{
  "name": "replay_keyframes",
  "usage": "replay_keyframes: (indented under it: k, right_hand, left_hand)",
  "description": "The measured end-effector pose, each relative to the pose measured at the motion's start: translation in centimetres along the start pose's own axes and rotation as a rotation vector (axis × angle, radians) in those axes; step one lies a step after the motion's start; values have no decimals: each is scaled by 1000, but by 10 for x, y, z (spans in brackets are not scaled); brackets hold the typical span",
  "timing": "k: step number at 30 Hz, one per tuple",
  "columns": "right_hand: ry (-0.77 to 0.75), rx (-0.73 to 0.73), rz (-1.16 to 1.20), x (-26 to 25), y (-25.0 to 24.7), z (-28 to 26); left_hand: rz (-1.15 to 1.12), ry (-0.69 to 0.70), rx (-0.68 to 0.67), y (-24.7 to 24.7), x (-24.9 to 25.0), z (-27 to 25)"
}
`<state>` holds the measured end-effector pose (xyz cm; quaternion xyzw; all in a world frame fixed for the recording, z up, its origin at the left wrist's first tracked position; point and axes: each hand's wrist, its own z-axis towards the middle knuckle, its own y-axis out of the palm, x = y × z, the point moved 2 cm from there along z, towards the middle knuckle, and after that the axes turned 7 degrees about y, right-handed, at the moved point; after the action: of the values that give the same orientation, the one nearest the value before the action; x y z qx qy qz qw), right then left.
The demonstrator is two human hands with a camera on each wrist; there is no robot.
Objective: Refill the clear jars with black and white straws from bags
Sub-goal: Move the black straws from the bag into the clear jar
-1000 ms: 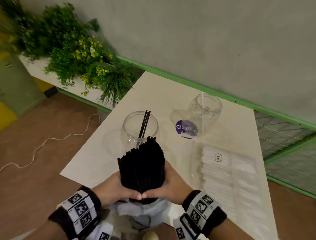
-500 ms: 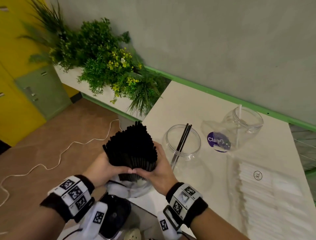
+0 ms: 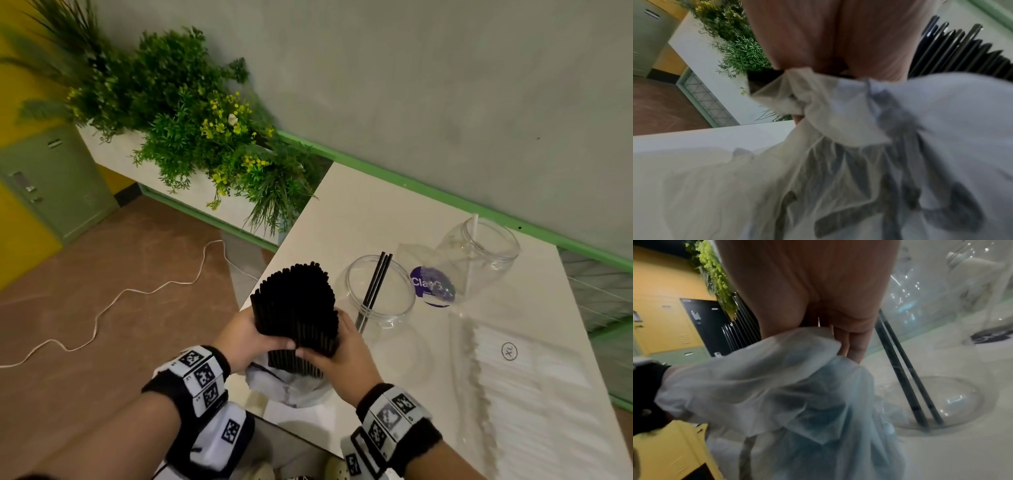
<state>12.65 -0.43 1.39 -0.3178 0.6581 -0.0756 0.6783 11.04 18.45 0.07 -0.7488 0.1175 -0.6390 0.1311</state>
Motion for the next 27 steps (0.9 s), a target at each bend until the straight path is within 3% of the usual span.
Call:
replay_keyframes:
  k: [3, 7, 9, 22, 27]
  right_hand:
    - [-24, -35, -123, -7, -9, -1]
    - [-162, 95, -291, -20, -19, -4]
    - [-160, 104, -287, -20, -18, -1]
    - [-15, -14, 285, -43, -33, 7]
    - [-29, 70, 386, -77, -66, 7]
  left_hand:
    - [-36, -25, -25, -4, 2, -3]
    - [-141, -39, -63, -10, 9, -11]
    - [-138, -44, -73, -11, 10, -13]
    - [-149, -56, -29, -16, 11, -23]
    - [-157, -36, -46, -21, 14, -25]
